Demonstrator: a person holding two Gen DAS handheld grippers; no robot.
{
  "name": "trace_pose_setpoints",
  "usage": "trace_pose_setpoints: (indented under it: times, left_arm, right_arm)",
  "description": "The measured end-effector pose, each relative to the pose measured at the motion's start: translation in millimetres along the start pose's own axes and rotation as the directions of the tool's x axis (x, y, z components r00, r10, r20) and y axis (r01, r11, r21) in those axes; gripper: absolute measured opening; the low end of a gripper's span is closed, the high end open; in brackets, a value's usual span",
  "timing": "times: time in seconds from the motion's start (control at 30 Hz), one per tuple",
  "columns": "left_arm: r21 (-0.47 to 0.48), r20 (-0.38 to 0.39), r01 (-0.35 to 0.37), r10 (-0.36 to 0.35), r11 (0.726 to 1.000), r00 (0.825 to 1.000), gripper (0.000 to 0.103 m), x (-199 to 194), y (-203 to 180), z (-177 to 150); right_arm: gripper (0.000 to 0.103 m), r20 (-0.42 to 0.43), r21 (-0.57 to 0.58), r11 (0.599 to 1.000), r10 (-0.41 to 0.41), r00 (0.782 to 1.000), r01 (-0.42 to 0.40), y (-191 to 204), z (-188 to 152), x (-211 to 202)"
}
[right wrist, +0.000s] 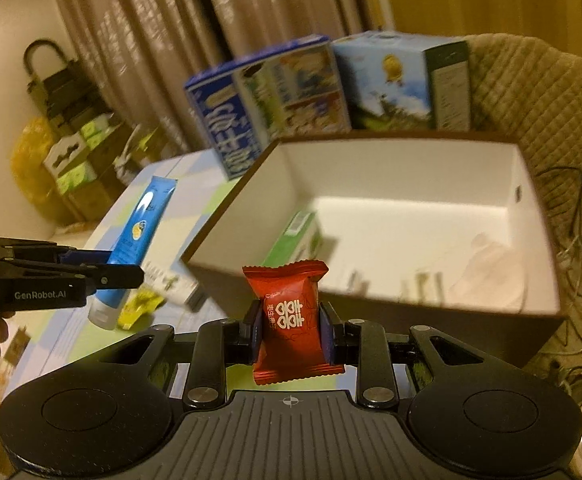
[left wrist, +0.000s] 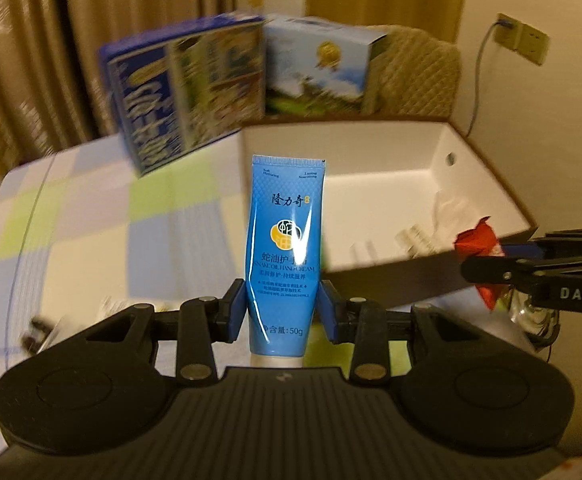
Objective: Organize objects
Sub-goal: 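Lift the tube and candy and carry both toward the brown box, then lower the tube and candy into the brown box and open both tools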
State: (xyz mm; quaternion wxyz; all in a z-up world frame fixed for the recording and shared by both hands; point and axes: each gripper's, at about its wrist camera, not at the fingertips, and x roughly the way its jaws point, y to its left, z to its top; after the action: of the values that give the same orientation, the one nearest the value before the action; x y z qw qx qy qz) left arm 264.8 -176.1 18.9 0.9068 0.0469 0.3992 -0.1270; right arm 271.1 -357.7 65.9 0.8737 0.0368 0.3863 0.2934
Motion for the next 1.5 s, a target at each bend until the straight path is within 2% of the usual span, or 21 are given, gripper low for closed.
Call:
trace_pose_setpoints:
  times: [0.3, 0.6, 1.07, 1.5]
  left_arm:
    - [0.047, 0.007, 0.064, -0.064, 0.997, 0.998, 0.033, 49.5, -40.2, 57.7]
    - [0.034, -0.071, 0.075, -0.072, 0.997, 0.995, 0.033, 115.1, -56.5, 88.0]
    - [-0.017, -0.229, 0.051, -0.054, 0.999, 0.972, 0.033, 202.1, -53.4, 95.2]
    - [-0.031, -0.29, 0.041, -0.048, 0.999, 0.956, 0.033, 229.1, -49.1, 86.4]
  right_arm:
    - [0.026, 0.017, 0.079, 0.995, -0.063, 0.998, 0.062, -44.3, 39.3, 13.8]
    - [0.026, -0.034, 0.144, 0.986, -0.086, 0.996, 0.09, -75.9, 65.0, 59.1]
    - [0.026, -0.149, 0.183, 0.974, -0.108, 0.983, 0.135, -107.4, 81.0, 122.0]
    - [0.026, -0.18, 0.206, 0.969, -0.098, 0.979, 0.135, -115.7, 82.0, 140.1]
